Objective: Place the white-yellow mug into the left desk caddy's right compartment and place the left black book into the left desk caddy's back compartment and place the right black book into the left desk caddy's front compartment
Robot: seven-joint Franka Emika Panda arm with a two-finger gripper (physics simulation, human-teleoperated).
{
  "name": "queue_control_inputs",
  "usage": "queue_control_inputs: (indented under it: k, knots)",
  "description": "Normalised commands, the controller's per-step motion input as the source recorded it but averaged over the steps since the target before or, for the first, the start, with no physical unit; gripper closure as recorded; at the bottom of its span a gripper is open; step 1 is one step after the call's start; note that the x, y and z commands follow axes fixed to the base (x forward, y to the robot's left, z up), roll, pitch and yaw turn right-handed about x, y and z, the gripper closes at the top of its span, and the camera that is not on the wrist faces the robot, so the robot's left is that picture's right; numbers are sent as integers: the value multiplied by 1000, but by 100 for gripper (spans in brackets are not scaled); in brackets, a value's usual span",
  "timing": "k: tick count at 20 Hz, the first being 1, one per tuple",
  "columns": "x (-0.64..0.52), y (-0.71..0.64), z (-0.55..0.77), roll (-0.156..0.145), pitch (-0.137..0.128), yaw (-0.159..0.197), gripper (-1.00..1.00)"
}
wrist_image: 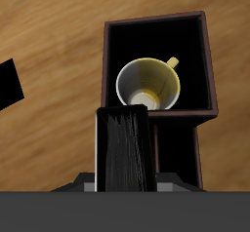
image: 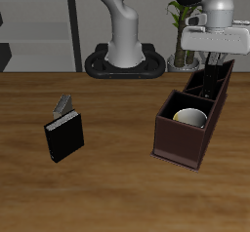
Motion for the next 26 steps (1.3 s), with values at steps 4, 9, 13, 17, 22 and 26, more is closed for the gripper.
queue_control_inputs:
  k: [4,9,13,17,22,26]
  knots:
    - [53,22,-210,6,31,-15,100]
    - [8,94,-293,27,57,4,100]
    - [-181,102,136,42,-52,41,100]
    - [-193,-134,383,-20,-161,63,100]
    - [49,-33,-96,-14,-39,-2,100]
    - [-17,53,-218,-4,9,-15,100]
